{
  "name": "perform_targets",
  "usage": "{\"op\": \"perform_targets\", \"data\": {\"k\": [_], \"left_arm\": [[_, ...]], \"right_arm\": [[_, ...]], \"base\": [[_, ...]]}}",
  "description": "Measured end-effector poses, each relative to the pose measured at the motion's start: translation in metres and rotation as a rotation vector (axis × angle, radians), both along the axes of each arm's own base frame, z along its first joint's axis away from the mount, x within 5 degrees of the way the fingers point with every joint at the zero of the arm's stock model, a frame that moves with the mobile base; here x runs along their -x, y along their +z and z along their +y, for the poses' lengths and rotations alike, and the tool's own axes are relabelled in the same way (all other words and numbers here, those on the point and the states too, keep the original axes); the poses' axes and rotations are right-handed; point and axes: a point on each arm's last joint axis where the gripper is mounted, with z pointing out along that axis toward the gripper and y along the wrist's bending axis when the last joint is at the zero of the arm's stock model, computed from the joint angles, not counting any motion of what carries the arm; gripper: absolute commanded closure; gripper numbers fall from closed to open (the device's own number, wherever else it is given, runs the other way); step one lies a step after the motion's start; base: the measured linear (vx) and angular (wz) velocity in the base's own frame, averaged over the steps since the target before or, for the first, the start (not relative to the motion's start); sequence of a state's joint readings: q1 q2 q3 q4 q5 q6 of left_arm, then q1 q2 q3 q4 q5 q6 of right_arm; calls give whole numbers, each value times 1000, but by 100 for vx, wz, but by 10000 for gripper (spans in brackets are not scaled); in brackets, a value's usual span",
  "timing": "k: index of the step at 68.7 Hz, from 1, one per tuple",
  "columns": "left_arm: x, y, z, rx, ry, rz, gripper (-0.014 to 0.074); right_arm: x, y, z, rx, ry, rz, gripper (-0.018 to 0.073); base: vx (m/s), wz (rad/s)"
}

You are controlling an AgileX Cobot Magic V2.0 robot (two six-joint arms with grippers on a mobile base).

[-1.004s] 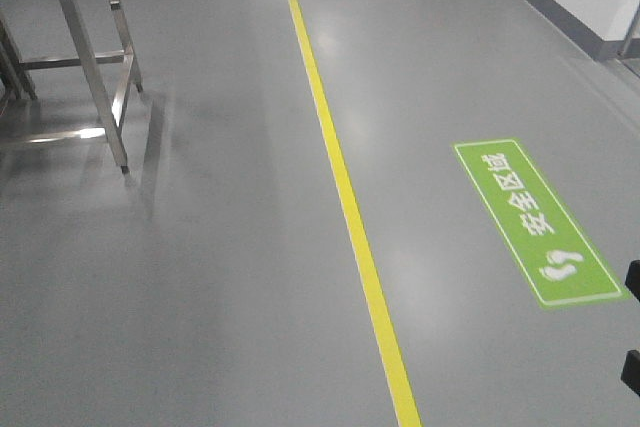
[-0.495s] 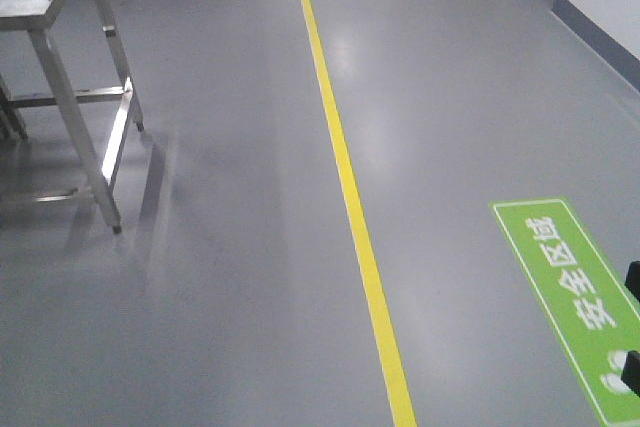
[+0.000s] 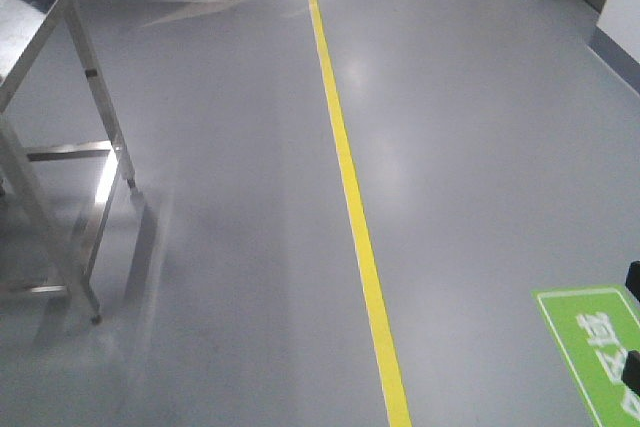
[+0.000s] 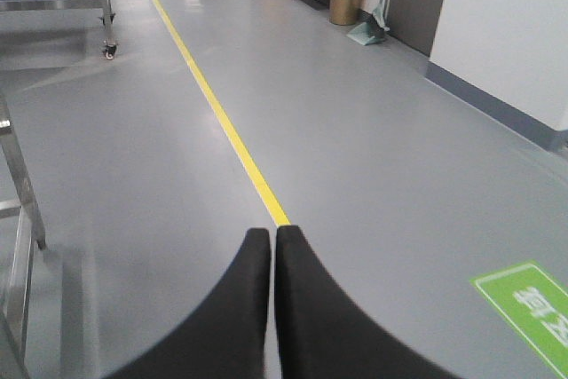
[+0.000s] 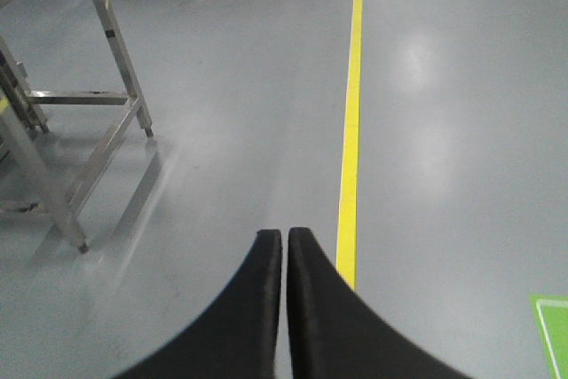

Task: Move and align brake pads A on conveyor
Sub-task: 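Drive along the yellow floor line toward the blue bin racks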

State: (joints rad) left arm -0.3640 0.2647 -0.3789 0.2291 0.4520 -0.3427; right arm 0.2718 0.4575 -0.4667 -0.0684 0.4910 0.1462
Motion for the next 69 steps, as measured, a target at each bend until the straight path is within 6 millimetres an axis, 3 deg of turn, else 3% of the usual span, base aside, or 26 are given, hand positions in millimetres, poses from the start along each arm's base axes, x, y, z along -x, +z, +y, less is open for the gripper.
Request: {"op": "perform_targets", "data": {"k": [69], "left_arm": [[0,0,0,0,0,0,601]], "right_arm": [[0,0,0,1,0,3,567]], "base": [[68,3]]}}
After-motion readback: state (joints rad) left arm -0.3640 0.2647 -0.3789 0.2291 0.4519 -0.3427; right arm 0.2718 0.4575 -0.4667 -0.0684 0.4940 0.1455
